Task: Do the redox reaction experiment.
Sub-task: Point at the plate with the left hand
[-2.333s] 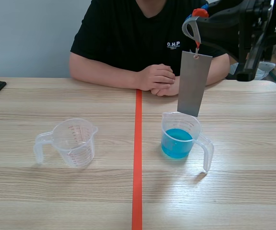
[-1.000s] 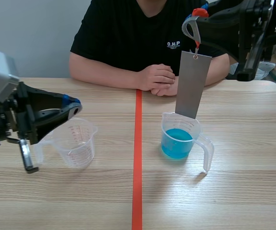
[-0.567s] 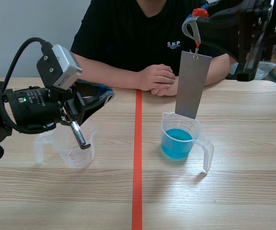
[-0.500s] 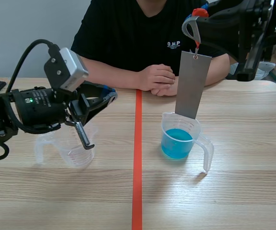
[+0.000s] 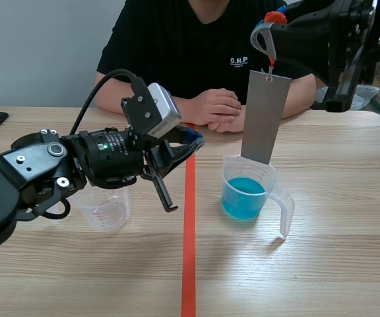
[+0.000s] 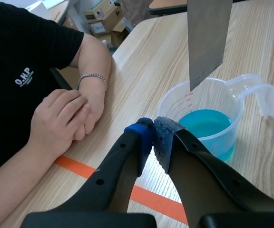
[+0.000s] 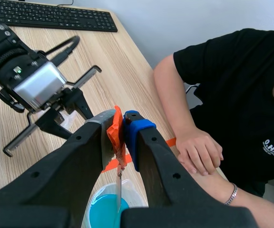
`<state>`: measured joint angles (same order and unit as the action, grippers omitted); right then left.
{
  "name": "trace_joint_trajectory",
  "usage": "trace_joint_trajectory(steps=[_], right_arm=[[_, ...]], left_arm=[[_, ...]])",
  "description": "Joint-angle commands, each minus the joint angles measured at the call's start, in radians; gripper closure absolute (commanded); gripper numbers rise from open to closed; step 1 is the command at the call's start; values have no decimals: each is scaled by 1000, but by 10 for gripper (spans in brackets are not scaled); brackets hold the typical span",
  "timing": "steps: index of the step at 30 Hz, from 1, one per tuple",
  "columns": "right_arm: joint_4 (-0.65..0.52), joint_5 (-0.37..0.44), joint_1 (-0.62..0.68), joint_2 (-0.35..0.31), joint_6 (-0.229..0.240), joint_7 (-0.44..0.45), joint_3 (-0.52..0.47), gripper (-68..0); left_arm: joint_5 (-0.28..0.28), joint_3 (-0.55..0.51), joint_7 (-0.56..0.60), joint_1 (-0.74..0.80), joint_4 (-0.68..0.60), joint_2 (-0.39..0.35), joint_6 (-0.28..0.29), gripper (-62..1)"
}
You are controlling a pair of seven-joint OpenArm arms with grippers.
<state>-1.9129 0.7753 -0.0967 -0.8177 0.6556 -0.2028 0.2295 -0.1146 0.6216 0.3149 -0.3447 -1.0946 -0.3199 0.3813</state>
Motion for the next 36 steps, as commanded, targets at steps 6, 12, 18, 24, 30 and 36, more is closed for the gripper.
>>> trace_joint_trajectory(steps=[6,12,18,24,30,36], right_arm=[[-3,11,-20,-7,-3,19,-5,-15],[-3,11,-20,-7,-3,19,-5,-15],[-3,11,-20,-7,-3,19,-5,-15],[-3,11,-20,-7,-3,19,-5,-15],[-3,11,-20,-7,-3,19,-5,-15],[-3,11,-20,-7,-3,19,-5,-15]], left_arm=[[-76,19,55,-48,55,55,-5,-47],[-97,41,69,-75,96,84,0,-47],[-145,42,82,-80,101,104,12,-47],[-145,42,80,-83,101,120,45,-47],[-145,42,76,-83,101,137,44,-47],[-145,42,76,-82,101,137,44,-47]])
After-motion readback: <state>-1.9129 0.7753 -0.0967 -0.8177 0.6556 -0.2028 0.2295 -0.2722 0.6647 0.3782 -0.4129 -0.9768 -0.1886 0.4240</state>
